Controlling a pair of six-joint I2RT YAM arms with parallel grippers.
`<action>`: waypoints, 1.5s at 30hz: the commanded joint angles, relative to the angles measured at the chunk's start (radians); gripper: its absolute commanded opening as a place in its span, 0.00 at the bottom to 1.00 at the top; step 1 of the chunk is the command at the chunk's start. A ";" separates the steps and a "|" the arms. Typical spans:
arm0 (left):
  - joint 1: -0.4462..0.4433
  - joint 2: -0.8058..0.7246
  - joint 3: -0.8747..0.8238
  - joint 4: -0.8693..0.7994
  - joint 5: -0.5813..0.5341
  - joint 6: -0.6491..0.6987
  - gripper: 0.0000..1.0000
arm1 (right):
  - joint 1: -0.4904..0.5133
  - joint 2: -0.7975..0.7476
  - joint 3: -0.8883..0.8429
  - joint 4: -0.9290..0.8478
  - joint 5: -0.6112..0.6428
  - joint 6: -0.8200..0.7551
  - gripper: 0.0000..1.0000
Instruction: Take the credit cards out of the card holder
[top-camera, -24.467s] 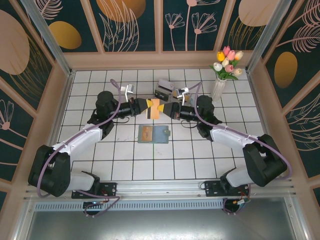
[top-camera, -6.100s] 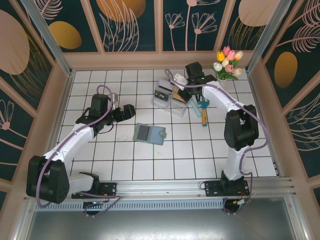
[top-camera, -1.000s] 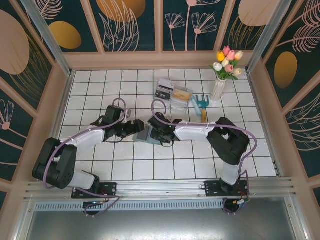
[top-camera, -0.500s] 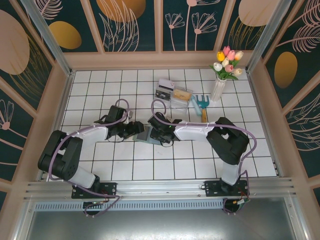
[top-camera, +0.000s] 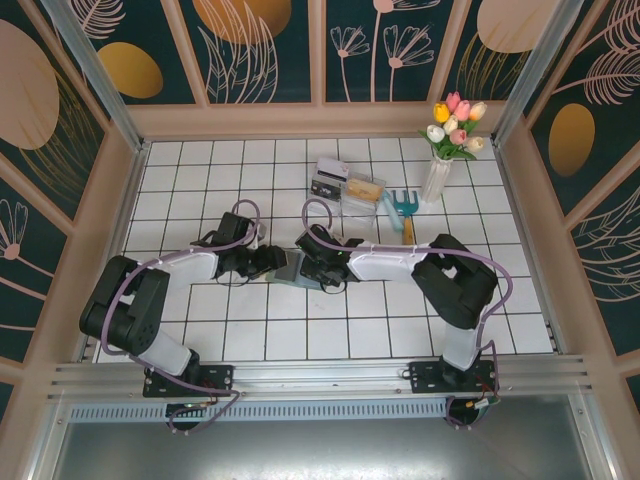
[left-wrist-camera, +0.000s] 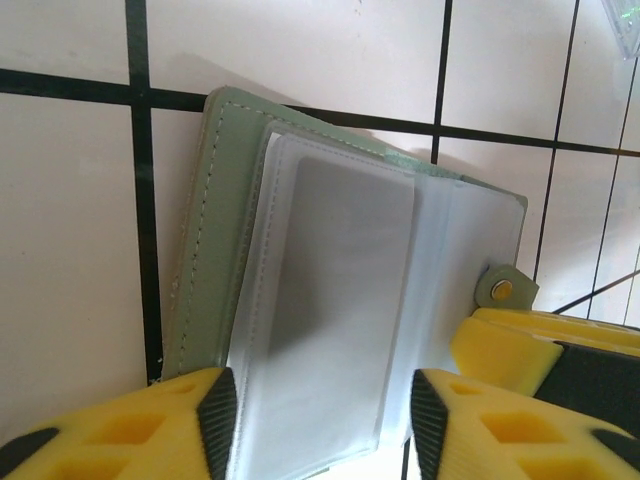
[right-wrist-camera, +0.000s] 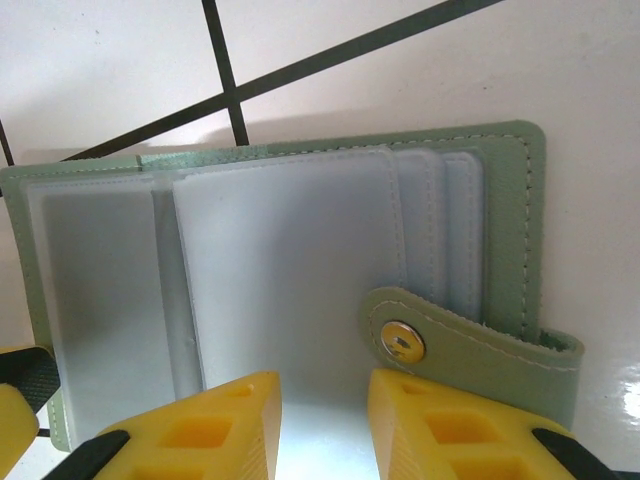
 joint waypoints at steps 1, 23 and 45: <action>-0.009 0.002 0.018 0.018 0.021 0.002 0.48 | -0.007 0.057 -0.011 -0.047 -0.020 0.009 0.32; -0.008 -0.024 0.012 0.061 0.138 -0.007 0.45 | -0.009 0.029 -0.021 -0.023 -0.028 0.000 0.31; -0.055 0.006 -0.027 0.248 0.248 -0.118 0.45 | -0.009 -0.280 -0.183 0.034 0.147 0.109 0.36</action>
